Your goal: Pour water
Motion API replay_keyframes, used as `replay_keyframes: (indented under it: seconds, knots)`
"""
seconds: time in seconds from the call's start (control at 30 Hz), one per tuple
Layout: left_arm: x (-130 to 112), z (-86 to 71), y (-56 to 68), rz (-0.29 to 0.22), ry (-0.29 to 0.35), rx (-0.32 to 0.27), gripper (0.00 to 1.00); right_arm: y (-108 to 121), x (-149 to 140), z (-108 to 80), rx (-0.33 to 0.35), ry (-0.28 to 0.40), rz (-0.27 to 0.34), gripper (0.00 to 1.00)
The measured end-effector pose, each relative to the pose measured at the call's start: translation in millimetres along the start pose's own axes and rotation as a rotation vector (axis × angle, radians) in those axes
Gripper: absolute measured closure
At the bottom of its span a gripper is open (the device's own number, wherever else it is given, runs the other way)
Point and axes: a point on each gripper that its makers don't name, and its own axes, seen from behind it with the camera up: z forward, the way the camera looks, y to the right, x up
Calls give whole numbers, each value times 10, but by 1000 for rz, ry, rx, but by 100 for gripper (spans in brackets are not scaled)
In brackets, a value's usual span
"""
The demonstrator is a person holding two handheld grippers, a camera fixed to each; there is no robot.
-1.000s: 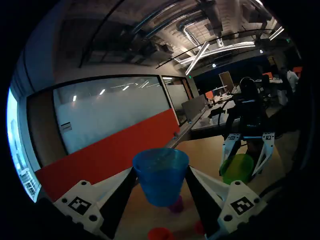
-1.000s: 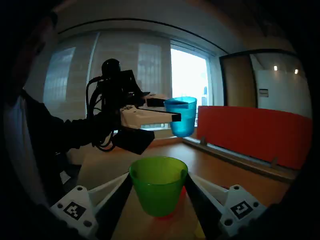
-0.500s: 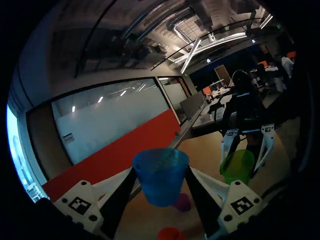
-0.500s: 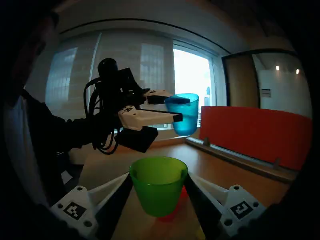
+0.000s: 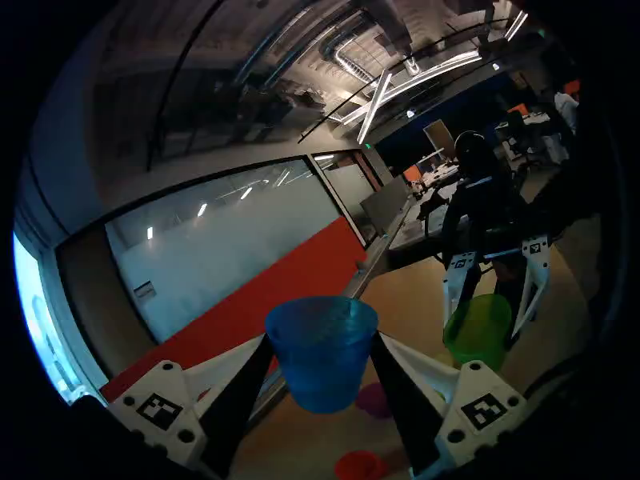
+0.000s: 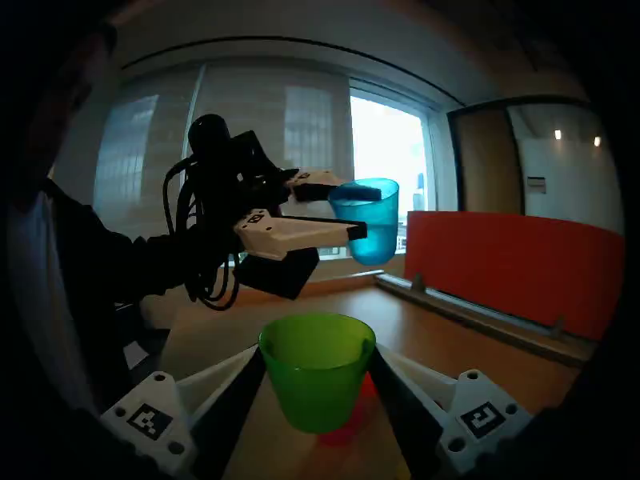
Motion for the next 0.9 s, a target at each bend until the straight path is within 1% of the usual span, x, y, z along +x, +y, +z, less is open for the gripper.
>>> replay_keyframes:
  seconds: [0.37,0.6,0.7,0.9]
  knots:
    - [67,-32,18,73,15,5,16,-4,-4,40,6,1,2,11]
    - [114,-42,27,133,17,18,16,3,-10,59,6,-1,2,11]
    - [136,-44,50,150,18,16,16,8,-5,62,4,-2,3,11]
    - [189,-49,53,183,22,19,16,19,-1,68,2,-2,3,11]
